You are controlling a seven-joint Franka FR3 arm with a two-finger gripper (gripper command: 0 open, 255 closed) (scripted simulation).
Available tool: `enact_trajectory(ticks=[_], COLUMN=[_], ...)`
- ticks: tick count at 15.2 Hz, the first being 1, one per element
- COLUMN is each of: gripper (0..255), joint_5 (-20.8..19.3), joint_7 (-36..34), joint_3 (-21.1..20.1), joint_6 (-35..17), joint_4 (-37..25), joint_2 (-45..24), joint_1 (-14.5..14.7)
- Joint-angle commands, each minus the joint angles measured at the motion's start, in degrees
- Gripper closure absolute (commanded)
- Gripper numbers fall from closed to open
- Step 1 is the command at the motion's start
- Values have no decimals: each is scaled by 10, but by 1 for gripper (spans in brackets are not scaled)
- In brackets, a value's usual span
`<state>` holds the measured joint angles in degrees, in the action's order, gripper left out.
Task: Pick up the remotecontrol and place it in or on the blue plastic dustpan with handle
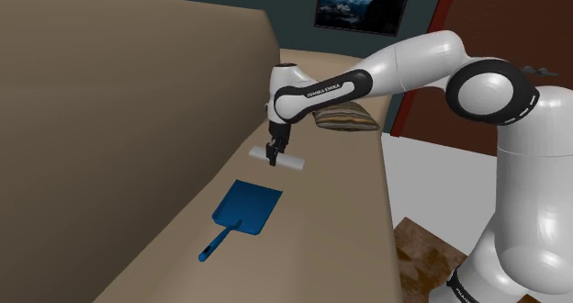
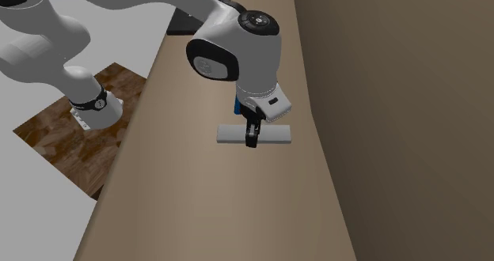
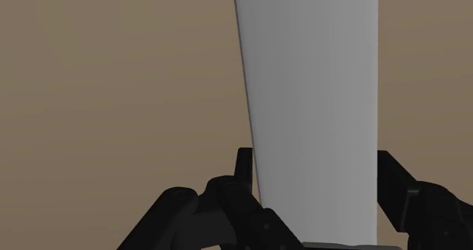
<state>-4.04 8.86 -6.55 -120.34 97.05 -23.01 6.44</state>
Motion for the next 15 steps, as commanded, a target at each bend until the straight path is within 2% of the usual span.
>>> enact_trajectory(ticks=[1, 15], gripper=[255, 255], joint_5=[1, 7], joint_7=[1, 6], joint_3=[0, -2], joint_6=[13, 108], joint_4=[-6, -73], joint_2=[7, 36], joint_1=[-1, -1])
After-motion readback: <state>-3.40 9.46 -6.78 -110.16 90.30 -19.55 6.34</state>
